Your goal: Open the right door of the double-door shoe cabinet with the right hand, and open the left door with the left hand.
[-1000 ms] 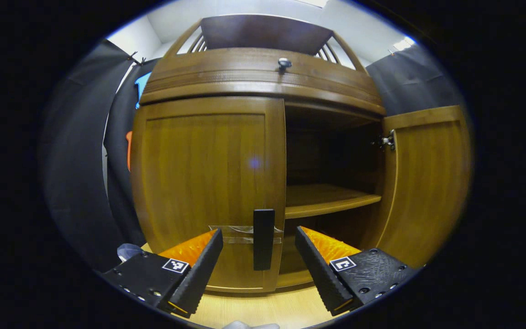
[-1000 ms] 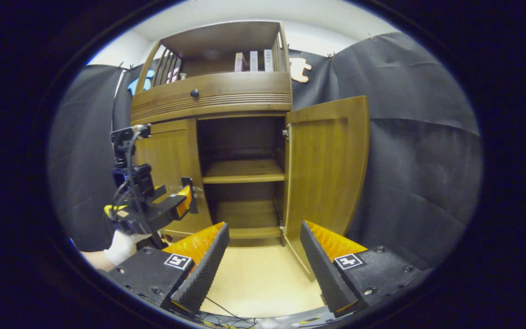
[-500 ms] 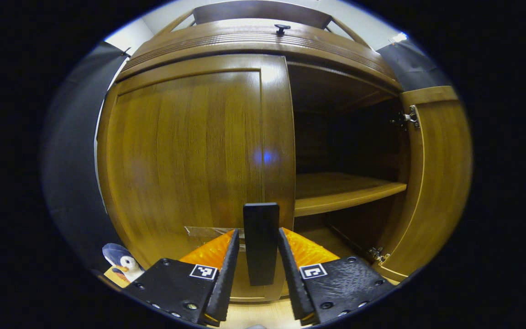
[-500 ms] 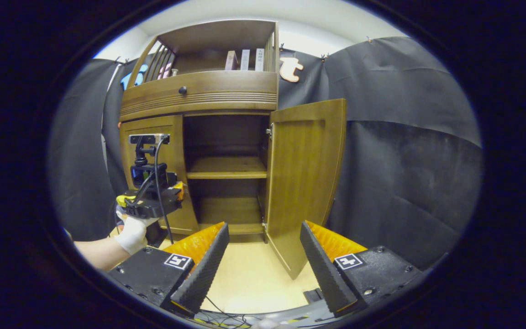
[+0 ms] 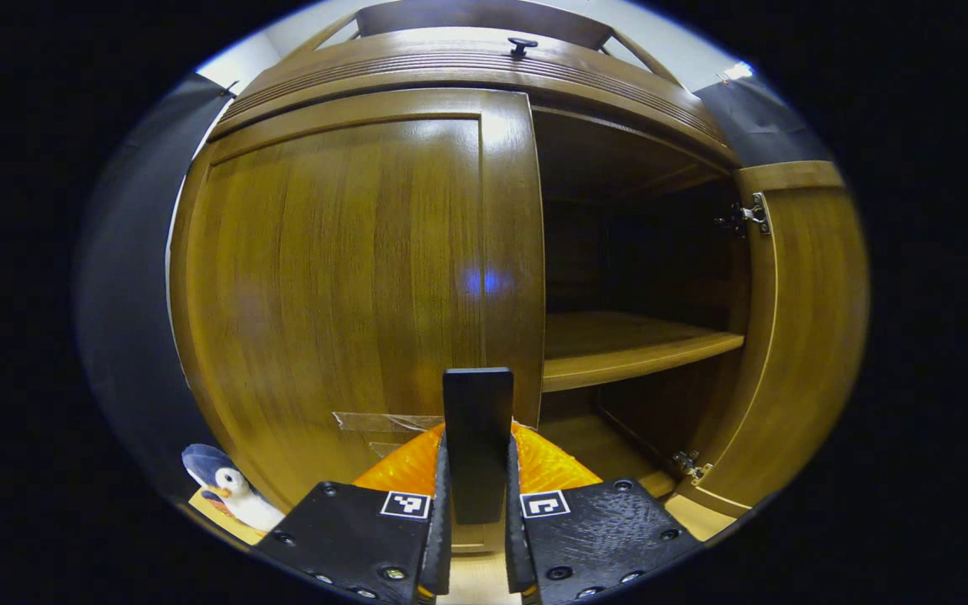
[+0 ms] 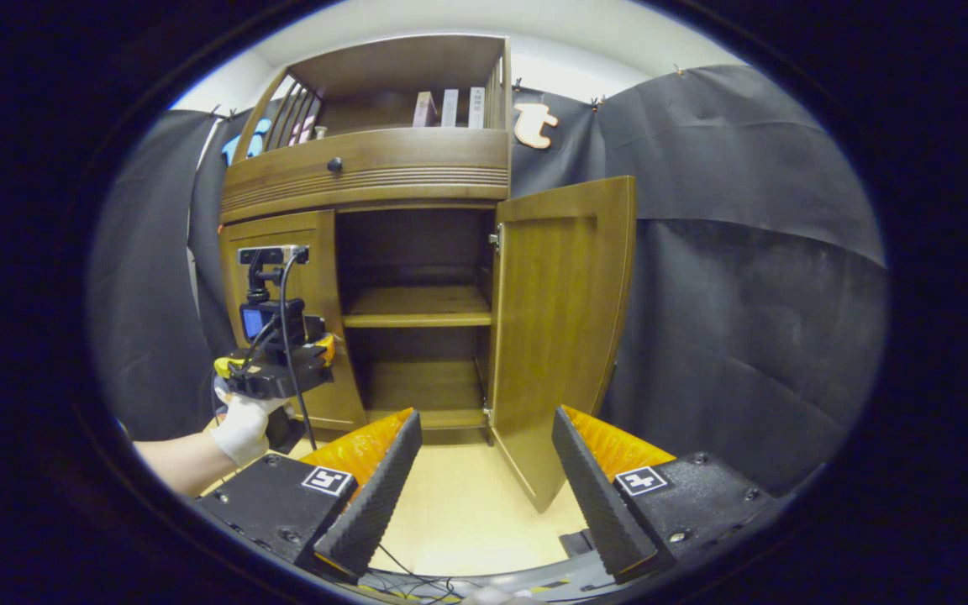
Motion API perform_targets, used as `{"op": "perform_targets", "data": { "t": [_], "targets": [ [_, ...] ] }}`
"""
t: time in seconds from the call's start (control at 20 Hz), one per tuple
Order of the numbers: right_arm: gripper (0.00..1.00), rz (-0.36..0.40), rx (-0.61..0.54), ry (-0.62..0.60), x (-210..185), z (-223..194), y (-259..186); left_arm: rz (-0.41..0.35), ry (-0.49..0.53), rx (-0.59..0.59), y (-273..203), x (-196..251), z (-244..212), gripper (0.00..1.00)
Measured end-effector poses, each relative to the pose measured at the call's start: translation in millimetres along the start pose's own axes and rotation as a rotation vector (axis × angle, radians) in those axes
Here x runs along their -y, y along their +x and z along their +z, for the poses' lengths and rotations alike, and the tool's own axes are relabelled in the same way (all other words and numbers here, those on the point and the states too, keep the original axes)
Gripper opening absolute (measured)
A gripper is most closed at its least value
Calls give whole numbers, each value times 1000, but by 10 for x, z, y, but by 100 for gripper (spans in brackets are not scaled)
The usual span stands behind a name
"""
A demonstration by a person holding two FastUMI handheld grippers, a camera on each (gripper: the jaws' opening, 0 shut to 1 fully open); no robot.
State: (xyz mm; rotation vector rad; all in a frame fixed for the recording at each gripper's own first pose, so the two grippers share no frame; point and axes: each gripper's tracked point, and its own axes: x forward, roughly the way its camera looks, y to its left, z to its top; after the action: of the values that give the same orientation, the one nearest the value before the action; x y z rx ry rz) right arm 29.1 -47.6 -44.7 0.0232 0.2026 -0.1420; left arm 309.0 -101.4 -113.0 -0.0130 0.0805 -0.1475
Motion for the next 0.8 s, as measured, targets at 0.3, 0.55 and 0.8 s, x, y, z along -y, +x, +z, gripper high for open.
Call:
{"op": "perform_targets", "data": {
  "t": [0.3, 0.55, 0.8],
  "targets": [
    [100, 44, -3, -12, -122, -30, -2, -50, 1, -10, -219, 3, -6, 25],
    [100, 79, -12, -14, -222, -112, -65, -79, 6, -12, -493, -28, -51, 25],
    [99, 121, -19, -22, -331, -179, -153, -110, -17, -16, -855, -85, -59, 25]
  ]
}}
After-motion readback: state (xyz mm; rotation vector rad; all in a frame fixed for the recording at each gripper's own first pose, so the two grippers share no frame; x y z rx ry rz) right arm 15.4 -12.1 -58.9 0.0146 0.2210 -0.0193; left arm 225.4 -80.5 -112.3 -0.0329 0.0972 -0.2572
